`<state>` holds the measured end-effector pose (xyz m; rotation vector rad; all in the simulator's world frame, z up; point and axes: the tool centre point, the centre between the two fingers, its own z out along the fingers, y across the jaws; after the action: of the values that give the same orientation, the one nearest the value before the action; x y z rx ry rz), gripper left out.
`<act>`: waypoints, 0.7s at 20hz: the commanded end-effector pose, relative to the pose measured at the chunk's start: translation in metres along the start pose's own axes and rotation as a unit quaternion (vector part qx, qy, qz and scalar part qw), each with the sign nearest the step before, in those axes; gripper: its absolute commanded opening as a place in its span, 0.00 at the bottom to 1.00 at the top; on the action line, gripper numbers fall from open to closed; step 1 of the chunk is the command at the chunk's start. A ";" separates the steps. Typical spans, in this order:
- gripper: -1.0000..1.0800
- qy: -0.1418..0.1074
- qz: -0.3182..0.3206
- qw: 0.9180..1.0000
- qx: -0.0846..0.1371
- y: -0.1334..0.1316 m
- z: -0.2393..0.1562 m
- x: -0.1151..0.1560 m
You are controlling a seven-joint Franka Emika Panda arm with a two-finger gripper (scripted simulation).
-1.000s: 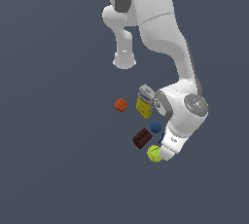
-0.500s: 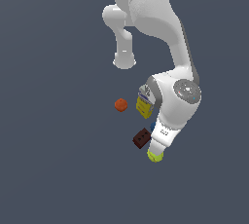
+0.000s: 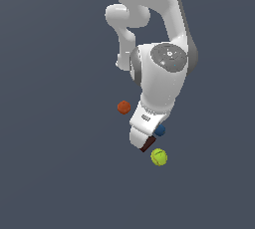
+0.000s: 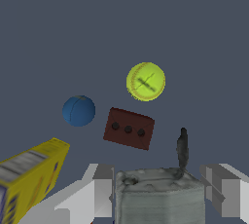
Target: Pick up a designated object from a clutter of objects.
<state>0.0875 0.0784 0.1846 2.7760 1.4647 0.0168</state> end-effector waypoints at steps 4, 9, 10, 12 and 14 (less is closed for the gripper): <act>0.00 0.000 0.000 1.000 0.001 0.023 -0.055 -0.038; 0.00 0.000 0.000 1.000 0.002 0.045 -0.105 -0.071; 0.00 -0.001 0.000 1.000 0.002 0.049 -0.114 -0.077; 0.00 -0.001 0.000 1.000 0.003 0.058 -0.134 -0.090; 0.00 -0.001 0.000 1.000 0.003 0.067 -0.153 -0.103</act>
<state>0.0838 -0.0328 0.3221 2.7793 1.4661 0.0105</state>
